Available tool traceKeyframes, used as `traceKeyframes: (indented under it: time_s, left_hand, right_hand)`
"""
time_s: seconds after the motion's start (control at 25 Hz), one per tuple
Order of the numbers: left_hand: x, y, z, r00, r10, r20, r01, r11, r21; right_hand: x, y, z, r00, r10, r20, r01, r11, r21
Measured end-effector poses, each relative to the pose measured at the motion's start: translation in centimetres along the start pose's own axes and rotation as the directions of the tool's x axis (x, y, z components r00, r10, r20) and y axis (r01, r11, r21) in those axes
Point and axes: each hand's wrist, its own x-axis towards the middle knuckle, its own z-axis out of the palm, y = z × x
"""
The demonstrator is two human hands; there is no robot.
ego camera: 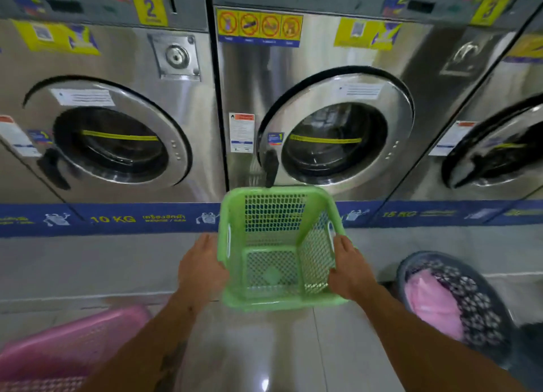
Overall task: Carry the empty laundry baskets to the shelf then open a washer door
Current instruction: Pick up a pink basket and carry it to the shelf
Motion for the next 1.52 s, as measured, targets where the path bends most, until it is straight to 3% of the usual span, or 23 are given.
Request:
traceKeyframes:
  time_s: [0.16,0.28,0.6,0.8,1.04,1.28,1.52]
  left_hand:
    - [3.4,1.3,4.4,0.999,0.042,0.001,-0.042,0.993,0.11]
    - [7.4,0.3,8.8,0.998,0.028,-0.051,-0.02,0.987,0.157]
    - [12.4,-4.9,18.3,0.991,-0.133,0.01,0.131,0.987,0.098]
    - [8.8,-5.5,16.9,0.993,-0.12,0.012,0.12,0.992,-0.047]
    - [-2.9,-8.7,15.7,0.977,-0.192,-0.092,0.168,0.96,-0.224]
    - [-11.9,-13.3,17.4,0.981,-0.188,-0.035,0.181,0.971,-0.157]
    - [-15.5,-17.5,23.2,0.985,-0.172,0.013,0.172,0.979,-0.112]
  right_hand:
    - [5.6,4.6,0.6,0.998,0.021,0.053,-0.021,1.0,-0.001]
    - [10.8,7.2,3.4,0.999,0.049,0.008,-0.049,0.997,0.054]
    - [17.4,10.4,11.6,0.989,0.113,-0.1,-0.089,0.973,0.213]
    - [13.8,10.2,11.4,0.992,0.071,-0.104,-0.05,0.979,0.198]
    - [4.1,8.8,13.4,0.999,-0.013,-0.04,0.016,0.998,0.06]
    - [-4.8,8.7,19.5,0.993,0.098,0.067,-0.1,0.994,0.031]
    - [-7.0,9.2,26.7,0.982,0.173,0.08,-0.166,0.982,-0.089]
